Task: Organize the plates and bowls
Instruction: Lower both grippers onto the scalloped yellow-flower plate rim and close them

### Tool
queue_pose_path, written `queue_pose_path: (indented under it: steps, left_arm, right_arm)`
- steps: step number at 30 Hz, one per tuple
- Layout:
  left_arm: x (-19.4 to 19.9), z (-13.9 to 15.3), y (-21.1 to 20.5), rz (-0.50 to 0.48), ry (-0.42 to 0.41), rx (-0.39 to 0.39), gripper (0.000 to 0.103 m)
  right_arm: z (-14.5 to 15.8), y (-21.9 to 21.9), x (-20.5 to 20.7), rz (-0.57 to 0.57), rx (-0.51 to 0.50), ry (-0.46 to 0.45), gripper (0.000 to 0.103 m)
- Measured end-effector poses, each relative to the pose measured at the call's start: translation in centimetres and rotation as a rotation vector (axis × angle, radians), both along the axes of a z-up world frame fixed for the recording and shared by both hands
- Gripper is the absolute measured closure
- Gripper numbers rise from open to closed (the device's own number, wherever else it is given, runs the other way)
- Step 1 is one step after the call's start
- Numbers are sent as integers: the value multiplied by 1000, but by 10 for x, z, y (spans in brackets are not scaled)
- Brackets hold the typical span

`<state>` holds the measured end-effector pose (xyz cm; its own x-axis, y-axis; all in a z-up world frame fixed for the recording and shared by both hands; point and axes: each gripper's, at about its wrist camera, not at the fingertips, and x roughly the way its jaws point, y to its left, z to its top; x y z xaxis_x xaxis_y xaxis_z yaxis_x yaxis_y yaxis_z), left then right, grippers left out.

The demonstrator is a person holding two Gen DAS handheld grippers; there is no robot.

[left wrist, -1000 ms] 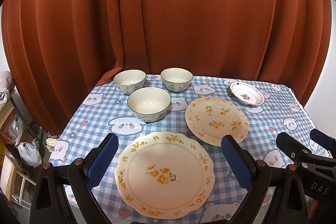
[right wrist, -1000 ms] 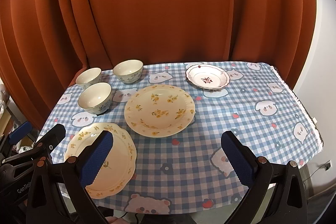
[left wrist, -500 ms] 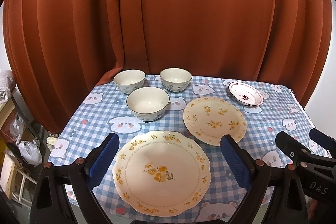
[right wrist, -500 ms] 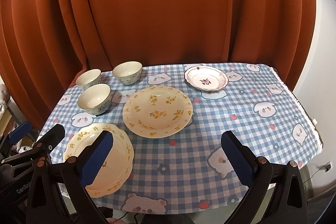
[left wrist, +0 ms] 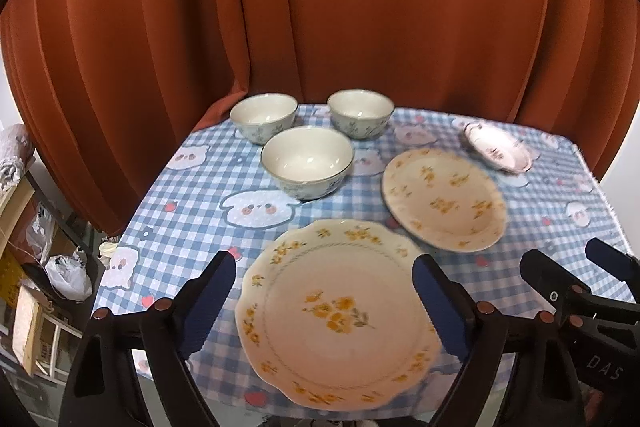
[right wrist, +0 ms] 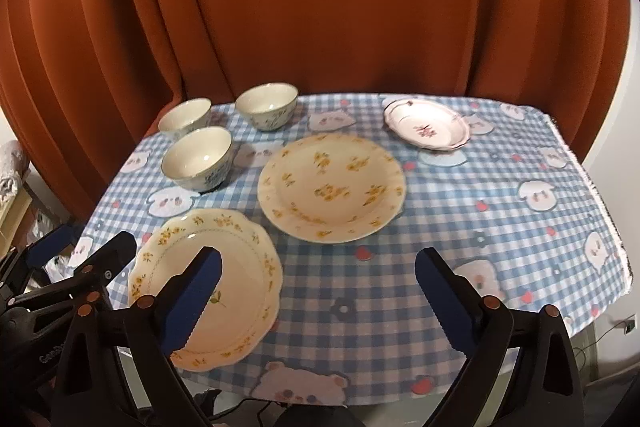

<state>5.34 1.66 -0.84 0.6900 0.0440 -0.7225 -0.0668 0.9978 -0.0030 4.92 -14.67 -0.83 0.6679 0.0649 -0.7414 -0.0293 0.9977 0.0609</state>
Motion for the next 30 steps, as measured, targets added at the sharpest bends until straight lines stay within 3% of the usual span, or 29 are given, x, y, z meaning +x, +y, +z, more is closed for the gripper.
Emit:
queue_pose_path:
  steps: [19, 24, 30]
  left_arm:
    - [68, -104, 55, -27, 282, -24, 24]
    - [69, -116, 57, -40, 314, -47, 29]
    - [74, -128, 55, -64, 381, -56, 32]
  right_arm:
    - [-110, 63, 71, -45, 32, 286, 21]
    - [-127, 70, 77, -38, 40, 331, 29]
    - [-139, 75, 84, -38, 23, 366, 31]
